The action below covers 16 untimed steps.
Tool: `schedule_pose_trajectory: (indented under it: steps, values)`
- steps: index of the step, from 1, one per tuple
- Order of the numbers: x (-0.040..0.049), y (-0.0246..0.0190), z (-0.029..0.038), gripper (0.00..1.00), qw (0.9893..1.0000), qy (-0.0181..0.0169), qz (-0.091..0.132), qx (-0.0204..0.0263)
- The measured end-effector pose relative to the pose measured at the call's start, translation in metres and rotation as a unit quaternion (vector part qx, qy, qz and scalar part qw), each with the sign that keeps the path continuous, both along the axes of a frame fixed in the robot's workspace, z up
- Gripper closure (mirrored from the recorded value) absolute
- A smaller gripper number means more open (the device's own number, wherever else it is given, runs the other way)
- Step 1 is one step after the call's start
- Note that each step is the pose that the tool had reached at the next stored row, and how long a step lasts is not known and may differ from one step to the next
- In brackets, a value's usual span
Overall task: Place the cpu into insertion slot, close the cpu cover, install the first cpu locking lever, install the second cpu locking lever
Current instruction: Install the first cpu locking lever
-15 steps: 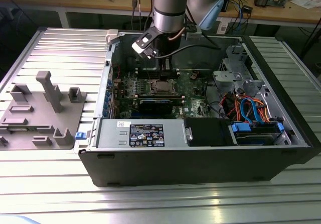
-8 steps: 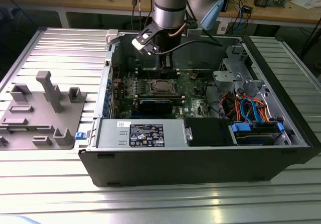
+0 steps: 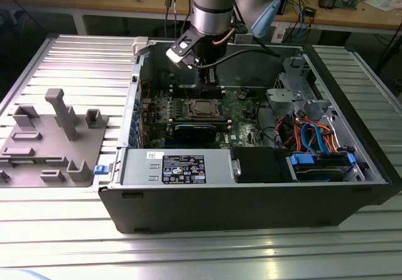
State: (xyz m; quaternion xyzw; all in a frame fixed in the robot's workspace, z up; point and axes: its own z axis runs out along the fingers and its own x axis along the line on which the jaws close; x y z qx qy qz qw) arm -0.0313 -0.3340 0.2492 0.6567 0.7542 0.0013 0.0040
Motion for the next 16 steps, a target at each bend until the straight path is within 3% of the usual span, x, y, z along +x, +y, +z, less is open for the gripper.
schedule_pose_trajectory:
  steps: [3, 7, 16]
  values:
    - [0.0000, 0.0001, 0.0000, 0.89, 0.9997, 0.0000, 0.023, 0.0000]
    - [0.0000, 0.0002, 0.0000, 0.89, 0.9984, 0.0000, 0.056, 0.0000]
    - [0.0000, 0.0002, 0.0000, 0.89, 0.9958, 0.0000, 0.091, 0.0000]
